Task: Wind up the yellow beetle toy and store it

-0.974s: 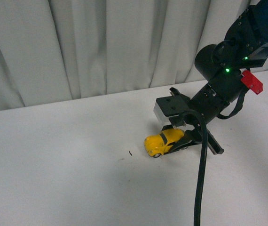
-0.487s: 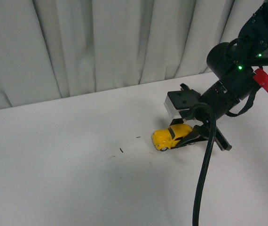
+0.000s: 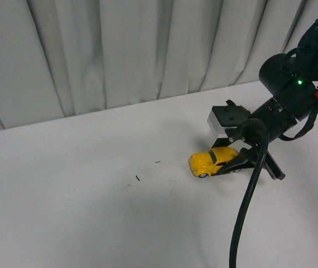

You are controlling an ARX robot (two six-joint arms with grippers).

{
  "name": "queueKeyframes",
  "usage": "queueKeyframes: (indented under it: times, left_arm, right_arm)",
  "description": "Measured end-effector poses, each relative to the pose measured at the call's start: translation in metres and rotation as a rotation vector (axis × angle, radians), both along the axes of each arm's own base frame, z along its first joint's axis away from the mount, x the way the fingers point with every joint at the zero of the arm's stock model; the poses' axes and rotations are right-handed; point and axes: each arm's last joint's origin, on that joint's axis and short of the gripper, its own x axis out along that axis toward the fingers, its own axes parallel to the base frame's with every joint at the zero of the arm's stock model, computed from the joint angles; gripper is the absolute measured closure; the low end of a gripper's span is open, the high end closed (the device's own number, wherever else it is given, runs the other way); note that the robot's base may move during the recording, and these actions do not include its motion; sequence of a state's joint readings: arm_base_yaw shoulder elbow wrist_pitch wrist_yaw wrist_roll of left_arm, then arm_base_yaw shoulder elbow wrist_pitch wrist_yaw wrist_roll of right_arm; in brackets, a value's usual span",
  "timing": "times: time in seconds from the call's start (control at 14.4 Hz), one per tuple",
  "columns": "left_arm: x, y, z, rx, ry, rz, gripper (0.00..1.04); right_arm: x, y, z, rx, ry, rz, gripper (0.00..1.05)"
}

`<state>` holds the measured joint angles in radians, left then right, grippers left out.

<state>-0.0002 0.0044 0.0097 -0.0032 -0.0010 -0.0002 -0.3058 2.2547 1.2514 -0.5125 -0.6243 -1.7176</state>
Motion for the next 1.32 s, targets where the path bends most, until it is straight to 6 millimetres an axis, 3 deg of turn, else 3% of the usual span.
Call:
queueKeyframes:
  times: [0.21, 0.28, 0.42, 0.63, 1.32]
  left_arm:
    - [0.0, 0.0, 0.0, 0.0, 0.0, 0.0, 0.07]
    - [0.0, 0.0, 0.0, 0.0, 0.0, 0.0, 0.07]
    - [0.0, 0.0, 0.0, 0.0, 0.0, -0.001, 0.07]
    - [0.0, 0.0, 0.0, 0.0, 0.0, 0.0, 0.07]
    - [0.0, 0.0, 0.0, 0.0, 0.0, 0.0, 0.07]
  right_arm:
    - [-0.0001, -0.0018, 0.0004, 0.003, -0.007, -0.005, 0.63]
    - [0.0004, -0.0012, 0.0002, 0.002, -0.013, -0.002, 0.57]
    - [0.0003, -0.0012, -0.0013, 0.001, -0.014, -0.007, 0.32]
    - [0.0024, -0.0016, 0.0001, 0.002, -0.015, -0.021, 0.05]
    - [0.0025, 0.001, 0.0004, -0.002, -0.025, -0.024, 0.07]
